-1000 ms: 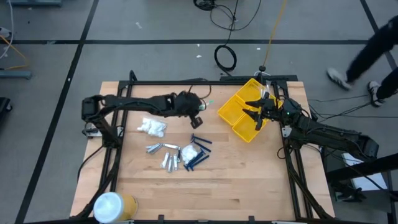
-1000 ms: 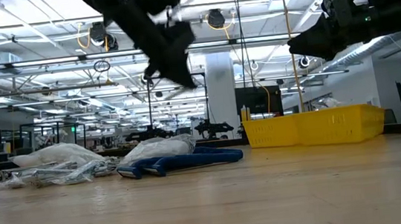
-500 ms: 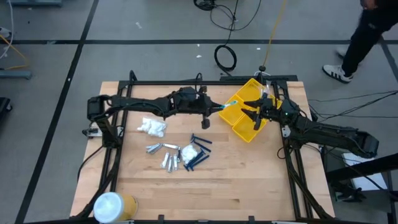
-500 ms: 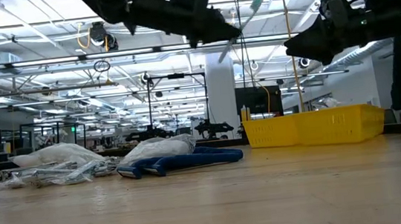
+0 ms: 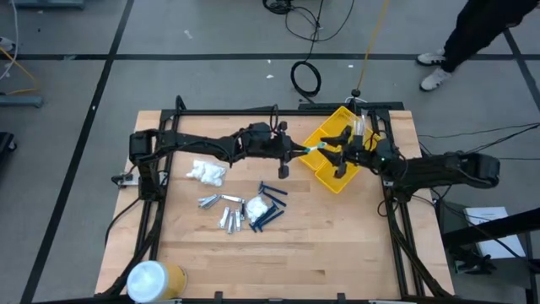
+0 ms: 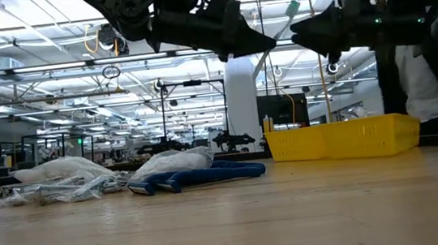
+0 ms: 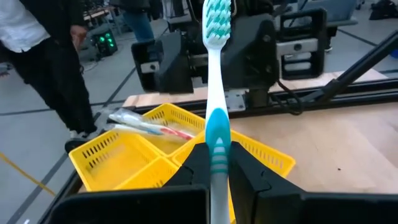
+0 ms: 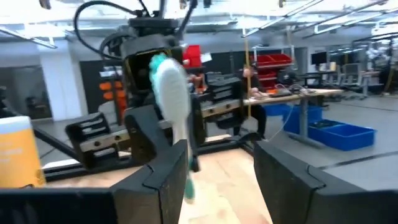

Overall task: Pick & Place Travel size toiletries
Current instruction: Put the light blue toothbrush into the top right yellow bin

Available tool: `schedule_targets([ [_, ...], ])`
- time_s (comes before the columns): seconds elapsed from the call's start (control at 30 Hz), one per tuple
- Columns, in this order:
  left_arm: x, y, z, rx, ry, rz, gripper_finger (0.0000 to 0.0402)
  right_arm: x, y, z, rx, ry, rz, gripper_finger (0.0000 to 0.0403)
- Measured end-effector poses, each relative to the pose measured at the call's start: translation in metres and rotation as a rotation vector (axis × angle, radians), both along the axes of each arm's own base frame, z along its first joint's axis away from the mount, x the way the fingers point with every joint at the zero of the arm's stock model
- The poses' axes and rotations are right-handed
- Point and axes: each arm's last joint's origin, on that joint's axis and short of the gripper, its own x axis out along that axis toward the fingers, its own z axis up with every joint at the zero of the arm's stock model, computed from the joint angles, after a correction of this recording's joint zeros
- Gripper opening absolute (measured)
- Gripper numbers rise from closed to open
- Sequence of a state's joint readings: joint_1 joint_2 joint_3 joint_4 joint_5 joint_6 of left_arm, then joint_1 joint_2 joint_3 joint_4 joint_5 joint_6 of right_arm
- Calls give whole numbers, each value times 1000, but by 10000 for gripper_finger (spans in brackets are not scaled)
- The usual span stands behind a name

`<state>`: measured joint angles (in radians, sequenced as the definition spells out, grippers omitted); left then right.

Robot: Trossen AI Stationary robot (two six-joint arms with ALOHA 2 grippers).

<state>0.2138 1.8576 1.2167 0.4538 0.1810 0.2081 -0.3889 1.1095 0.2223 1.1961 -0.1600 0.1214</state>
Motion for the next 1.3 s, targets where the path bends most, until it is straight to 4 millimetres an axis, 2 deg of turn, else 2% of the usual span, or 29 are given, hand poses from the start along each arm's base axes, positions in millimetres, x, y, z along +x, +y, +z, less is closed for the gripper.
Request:
schedule_targets([
  [0.2, 0, 0, 0, -2, 3, -1, 20, 24, 4, 1, 2, 39, 58, 187],
  [0.4, 0, 0, -1, -6, 10, -1, 12, 37, 4, 4, -27, 48, 69, 184],
  [0.67, 0, 0, -1, -5, 10, -1, 21, 38, 4, 4, -45, 52, 66, 147],
  [0.83, 0, 0, -1, -2, 9, -2, 13, 38, 4, 4, -46, 52, 67, 117],
  [1.13, 0, 0, 0, -2, 4, -2, 27, 38, 3, 5, -47, 45, 63, 28],
  [1.3, 0, -1, 0, -1, 3, -3, 29, 38, 3, 5, -55, 46, 62, 28],
])
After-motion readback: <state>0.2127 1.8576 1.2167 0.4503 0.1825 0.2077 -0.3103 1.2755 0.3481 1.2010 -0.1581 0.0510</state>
